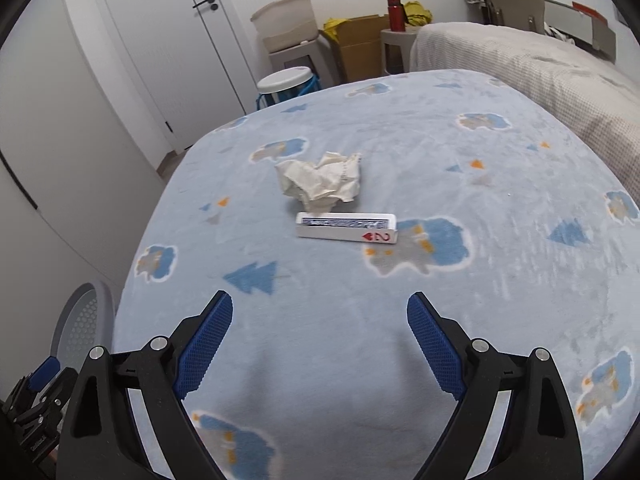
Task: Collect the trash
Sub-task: 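Move both grippers over the bed toward the tissue and card box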
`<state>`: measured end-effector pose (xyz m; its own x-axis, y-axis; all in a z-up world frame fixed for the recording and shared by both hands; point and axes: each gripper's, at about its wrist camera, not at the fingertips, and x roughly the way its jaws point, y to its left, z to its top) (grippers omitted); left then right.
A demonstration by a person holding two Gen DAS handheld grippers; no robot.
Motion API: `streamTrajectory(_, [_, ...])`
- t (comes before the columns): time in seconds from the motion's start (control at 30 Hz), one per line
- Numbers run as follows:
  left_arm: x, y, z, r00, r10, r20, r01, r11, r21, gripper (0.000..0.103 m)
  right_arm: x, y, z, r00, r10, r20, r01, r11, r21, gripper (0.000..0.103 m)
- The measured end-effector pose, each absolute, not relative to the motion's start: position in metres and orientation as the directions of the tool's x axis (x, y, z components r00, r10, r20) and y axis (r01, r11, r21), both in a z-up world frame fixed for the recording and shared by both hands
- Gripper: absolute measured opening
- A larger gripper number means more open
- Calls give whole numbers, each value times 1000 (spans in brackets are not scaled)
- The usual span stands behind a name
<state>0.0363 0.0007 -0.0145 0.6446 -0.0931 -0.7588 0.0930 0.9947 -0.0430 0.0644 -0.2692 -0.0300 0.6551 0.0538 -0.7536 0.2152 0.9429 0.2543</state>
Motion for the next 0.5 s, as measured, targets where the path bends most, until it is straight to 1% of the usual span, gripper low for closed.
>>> streamTrajectory(0.27, [43,-2,-21,622,-93,-778,95,995,-44,79,83,-279,-46,628,27,-778,241,944,227,90])
streamTrajectory(0.43, [43,-1,-23,616,-80,-784,88,996,-33,79,100,-282,-50,618,19,-786,255,941,223,94])
streamTrajectory(0.5, [43,0,-23,617,-73,-783,85,996,-26,79,107,-281,-53,613,12,-790,260,941,215,95])
